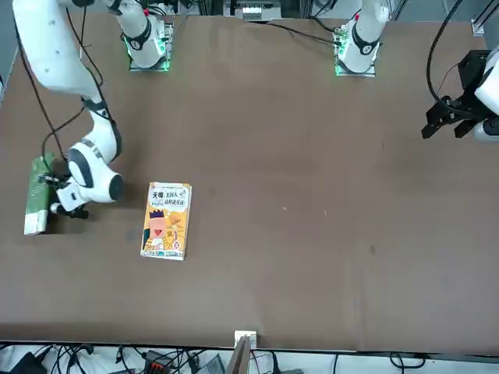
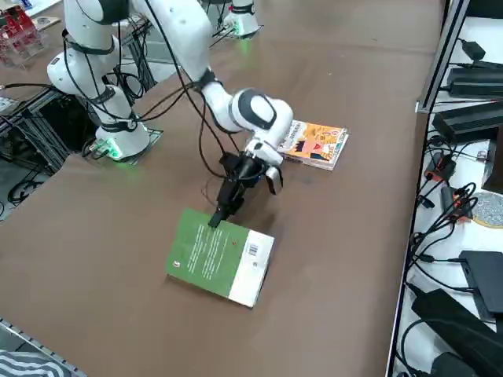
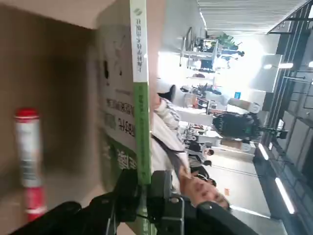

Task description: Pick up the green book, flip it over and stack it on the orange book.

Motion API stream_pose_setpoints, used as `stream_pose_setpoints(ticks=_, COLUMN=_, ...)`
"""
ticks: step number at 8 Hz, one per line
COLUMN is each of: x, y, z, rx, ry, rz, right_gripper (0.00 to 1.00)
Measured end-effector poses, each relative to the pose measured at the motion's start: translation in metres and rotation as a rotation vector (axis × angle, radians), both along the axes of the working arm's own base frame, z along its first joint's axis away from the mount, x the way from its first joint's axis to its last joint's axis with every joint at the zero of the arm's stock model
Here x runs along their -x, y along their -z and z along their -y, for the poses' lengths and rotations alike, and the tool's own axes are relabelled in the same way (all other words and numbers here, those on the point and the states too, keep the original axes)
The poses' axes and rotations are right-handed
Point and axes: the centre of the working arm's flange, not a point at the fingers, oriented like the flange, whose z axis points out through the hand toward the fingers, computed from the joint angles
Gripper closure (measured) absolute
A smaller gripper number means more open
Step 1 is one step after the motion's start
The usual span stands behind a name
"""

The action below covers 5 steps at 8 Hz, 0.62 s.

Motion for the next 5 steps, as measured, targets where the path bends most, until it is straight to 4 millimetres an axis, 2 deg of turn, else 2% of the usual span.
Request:
stream_pose_setpoints(ticks=2, x=-0.003, y=-0.084, z=0.002, rx=-0.014, ry=-0.007, rz=-0.073, right_gripper=0.89)
stream_pose_setpoints(ticks=3, x=-0.002, y=-0.131, z=-0.008, rx=-0.080, ry=-0.016, rz=-0.109, right_gripper=0.89)
stream_pose_setpoints(ticks=4, x=0.000, y=-0.179, z=-0.034, rx=-0.152, ry=-0.040, rz=-0.123, right_gripper=0.89)
stream_pose_setpoints(ticks=5, x=0.004, y=-0.221, z=-0.081, rx=-0.219, ry=-0.057, rz=-0.116, right_gripper=0.89)
